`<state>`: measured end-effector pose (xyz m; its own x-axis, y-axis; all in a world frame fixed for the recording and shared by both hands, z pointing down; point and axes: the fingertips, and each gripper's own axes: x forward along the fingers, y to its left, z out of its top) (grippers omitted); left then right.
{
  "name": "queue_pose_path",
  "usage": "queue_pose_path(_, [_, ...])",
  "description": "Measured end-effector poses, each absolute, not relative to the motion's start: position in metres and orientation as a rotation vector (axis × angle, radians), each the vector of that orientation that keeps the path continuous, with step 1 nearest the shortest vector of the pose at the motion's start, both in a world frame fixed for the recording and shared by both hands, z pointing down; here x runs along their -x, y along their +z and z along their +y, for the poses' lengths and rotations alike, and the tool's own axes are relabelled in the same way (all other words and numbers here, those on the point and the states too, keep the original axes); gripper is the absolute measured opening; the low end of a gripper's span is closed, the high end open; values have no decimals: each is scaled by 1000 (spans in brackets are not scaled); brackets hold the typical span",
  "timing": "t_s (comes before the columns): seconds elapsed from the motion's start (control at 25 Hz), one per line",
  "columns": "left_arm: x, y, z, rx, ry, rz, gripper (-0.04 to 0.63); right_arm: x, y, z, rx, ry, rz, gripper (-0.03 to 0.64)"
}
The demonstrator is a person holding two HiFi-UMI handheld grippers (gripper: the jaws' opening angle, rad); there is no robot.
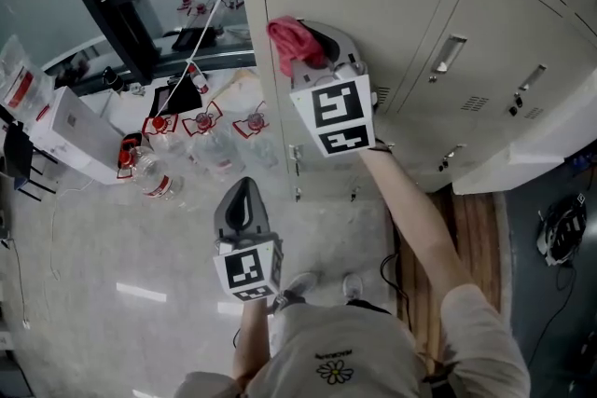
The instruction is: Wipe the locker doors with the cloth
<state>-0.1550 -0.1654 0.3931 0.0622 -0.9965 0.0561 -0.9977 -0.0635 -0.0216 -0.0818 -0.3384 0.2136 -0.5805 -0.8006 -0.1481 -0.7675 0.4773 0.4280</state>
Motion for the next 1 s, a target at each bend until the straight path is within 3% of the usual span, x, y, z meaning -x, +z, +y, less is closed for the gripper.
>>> queue_pose_path(1.0, [94, 383, -187, -2423, 88, -2011, 17, -128, 216, -356, -1867, -627, -2324, 31])
